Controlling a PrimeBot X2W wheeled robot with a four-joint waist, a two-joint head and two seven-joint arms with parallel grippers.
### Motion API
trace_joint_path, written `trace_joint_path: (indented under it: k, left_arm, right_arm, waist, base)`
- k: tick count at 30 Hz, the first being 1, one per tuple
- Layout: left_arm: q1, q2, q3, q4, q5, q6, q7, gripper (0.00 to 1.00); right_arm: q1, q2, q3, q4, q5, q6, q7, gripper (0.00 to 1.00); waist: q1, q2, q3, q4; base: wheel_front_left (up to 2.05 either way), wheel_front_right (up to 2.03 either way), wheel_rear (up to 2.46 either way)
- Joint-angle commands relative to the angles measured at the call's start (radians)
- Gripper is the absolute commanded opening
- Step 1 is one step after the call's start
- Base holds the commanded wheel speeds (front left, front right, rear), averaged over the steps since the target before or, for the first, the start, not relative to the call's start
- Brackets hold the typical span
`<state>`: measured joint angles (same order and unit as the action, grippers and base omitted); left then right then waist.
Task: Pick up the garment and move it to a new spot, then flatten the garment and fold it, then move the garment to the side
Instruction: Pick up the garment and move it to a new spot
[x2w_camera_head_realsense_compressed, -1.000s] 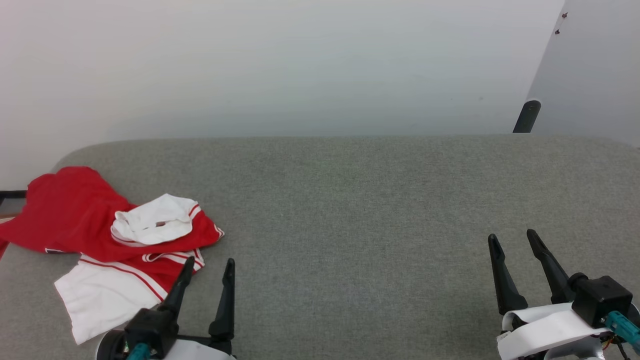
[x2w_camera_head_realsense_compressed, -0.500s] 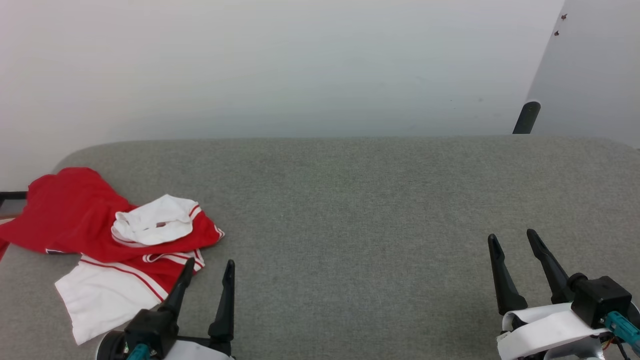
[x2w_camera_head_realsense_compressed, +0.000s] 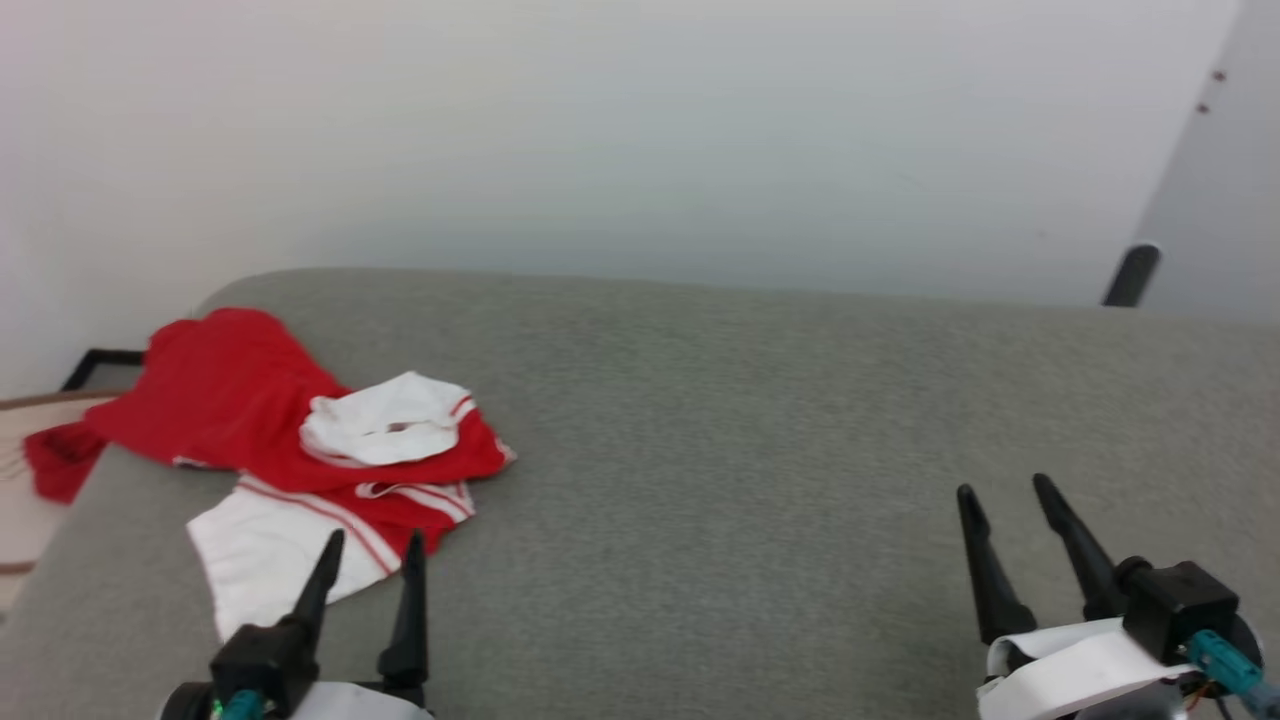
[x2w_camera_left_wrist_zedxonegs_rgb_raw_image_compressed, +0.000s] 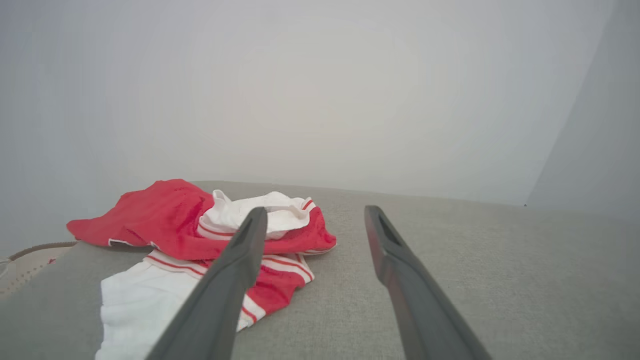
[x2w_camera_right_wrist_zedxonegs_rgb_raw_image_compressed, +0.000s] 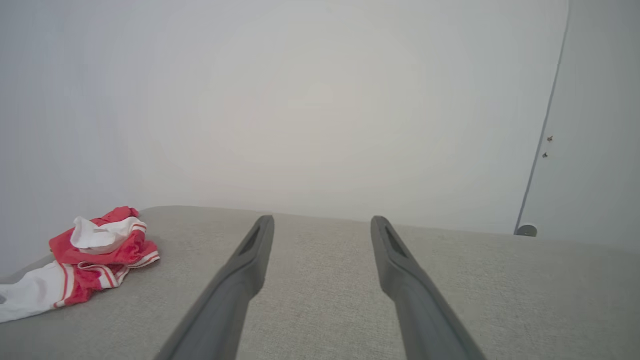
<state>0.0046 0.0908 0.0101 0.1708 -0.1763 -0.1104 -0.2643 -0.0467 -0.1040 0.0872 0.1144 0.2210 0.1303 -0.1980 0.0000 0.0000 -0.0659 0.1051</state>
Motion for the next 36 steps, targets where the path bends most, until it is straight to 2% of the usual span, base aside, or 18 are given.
trace_joint_path:
  k: [1,10,19,27,36]
  left_arm:
    - [0.003,0.008,0.017,0.003,-0.006,0.009,0.000,1.00]
    - [0.046,0.016,0.058,-0.019,-0.001,0.041,0.000,1.00]
    - [0.059,0.019,0.070,-0.032,-0.020,0.054,0.008,1.00]
    - [-0.007,0.049,0.071,-0.057,-0.102,0.021,0.154,1.00]
    - [-0.191,0.162,0.099,-0.085,-0.201,0.003,0.414,1.00]
  right_arm:
    - [0.014,0.007,0.014,0.007,0.005,0.001,-0.001,1.00]
    - [-0.008,0.023,0.073,0.041,0.015,0.001,-0.009,1.00]
    - [-0.024,0.029,0.101,0.071,0.033,0.001,-0.019,1.00]
    - [-0.028,0.015,0.096,0.077,0.039,0.001,-0.018,1.00]
    - [-0.060,-0.012,0.093,0.047,0.046,0.001,-0.011,1.00]
  waist:
    - [0.0000,0.0000,-0.019,0.065]
    - [0.0000,0.0000,-0.045,0.187]
    - [0.0000,0.0000,-0.051,0.233]
    - [0.0000,0.0000,-0.015,0.187]
    - [0.0000,0.0000,0.088,0.090]
  base:
    - [0.00,0.00,0.00]
    - [0.00,0.00,0.00]
    - [0.00,0.00,0.00]
    - [0.00,0.00,0.00]
    - [0.00,0.00,0.00]
